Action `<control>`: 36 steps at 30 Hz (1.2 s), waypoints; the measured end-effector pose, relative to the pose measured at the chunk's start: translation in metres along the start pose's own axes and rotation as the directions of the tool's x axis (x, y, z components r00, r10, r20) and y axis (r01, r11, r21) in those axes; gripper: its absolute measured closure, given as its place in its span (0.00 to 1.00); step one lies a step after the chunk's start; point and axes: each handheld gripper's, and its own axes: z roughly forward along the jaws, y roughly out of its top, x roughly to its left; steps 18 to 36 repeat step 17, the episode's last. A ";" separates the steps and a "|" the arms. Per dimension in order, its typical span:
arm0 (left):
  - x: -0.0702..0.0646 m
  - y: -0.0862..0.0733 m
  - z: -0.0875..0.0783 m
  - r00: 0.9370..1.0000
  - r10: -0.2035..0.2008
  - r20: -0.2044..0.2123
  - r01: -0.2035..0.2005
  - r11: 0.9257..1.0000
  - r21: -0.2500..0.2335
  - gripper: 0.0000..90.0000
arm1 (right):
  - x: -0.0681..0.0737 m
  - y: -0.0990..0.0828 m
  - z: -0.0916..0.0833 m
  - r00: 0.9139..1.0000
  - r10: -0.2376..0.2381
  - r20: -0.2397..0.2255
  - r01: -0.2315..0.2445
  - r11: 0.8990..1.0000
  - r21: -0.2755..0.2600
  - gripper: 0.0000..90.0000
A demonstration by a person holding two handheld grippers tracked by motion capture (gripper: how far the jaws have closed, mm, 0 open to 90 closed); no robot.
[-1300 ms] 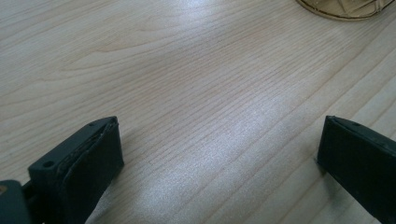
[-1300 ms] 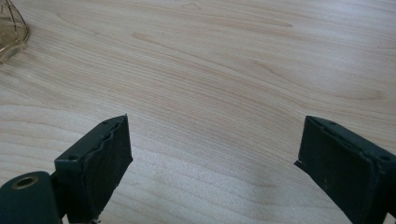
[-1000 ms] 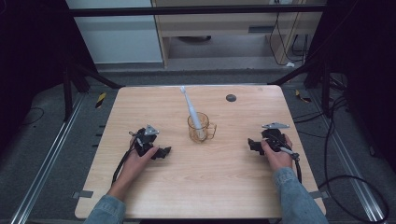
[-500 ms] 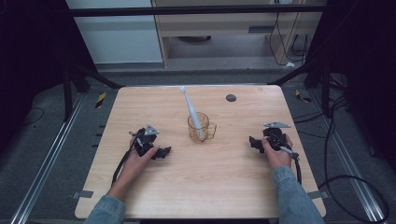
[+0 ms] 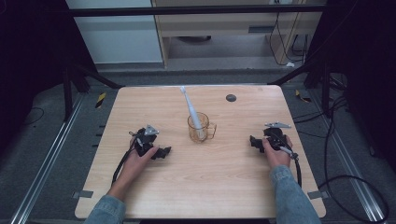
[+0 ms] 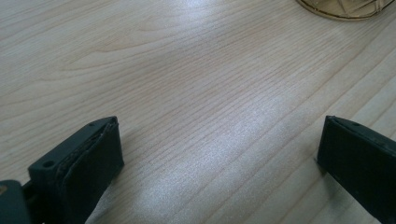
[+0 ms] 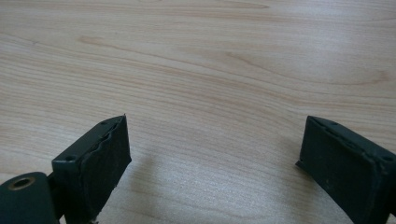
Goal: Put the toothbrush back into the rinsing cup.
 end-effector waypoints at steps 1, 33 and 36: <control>0.000 0.000 0.000 1.000 0.000 0.000 0.000 1.000 0.000 0.00 | 0.000 0.000 0.000 1.000 0.000 0.000 0.000 1.000 0.000 0.10; 0.000 0.000 0.000 1.000 0.002 -0.001 -0.002 1.000 0.000 0.00 | 0.003 0.000 0.005 0.998 -0.012 0.067 0.009 0.999 0.050 0.00; 0.000 0.000 0.000 1.000 0.002 -0.001 -0.002 1.000 0.000 0.00 | 0.003 0.000 0.005 0.998 -0.012 0.067 0.009 0.999 0.050 0.00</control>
